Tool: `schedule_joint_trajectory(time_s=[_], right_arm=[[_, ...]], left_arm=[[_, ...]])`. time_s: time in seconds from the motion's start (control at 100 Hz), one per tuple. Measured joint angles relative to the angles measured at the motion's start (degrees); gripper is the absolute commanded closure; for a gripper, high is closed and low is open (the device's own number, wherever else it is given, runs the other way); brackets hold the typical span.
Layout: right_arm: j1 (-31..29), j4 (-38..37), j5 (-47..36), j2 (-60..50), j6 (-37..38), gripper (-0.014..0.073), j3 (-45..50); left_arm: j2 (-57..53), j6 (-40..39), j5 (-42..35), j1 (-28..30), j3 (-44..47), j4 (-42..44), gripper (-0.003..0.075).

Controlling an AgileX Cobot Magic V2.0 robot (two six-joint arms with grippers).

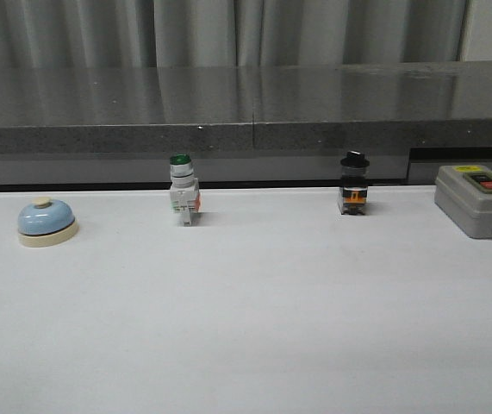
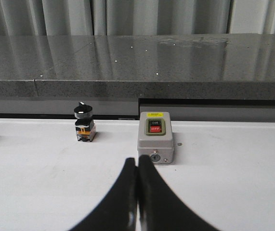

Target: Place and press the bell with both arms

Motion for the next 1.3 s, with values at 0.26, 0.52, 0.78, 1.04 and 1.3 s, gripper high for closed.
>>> schedule_joint_trajectory(time_s=[0.26, 0.52, 0.78, 1.04, 1.3], right_arm=[[0.0, 0.0, 0.0, 0.0, 0.0, 0.0654, 0.0], [0.0, 0.0, 0.0, 0.0, 0.0, 0.0654, 0.0], [0.0, 0.0, 0.0, 0.0, 0.0, 0.0654, 0.0], [0.0, 0.0, 0.0, 0.0, 0.0, 0.0654, 0.0], [0.0, 0.0, 0.0, 0.0, 0.0, 0.0654, 0.0]], left_arm=[[9.6, 0.0, 0.2, 0.0, -0.6, 0.1, 0.072], [13.7, 0.0, 0.5, 0.0, -0.6, 0.1, 0.0195], [14.2, 0.0, -1.2, 0.0, -0.6, 0.1, 0.0064], [18.0, 0.0, -7.4, 0.0, -2.4, 0.1, 0.0065], [34.1, 0.0, -8.9, 0.0, -11.2, -0.2, 0.0066]])
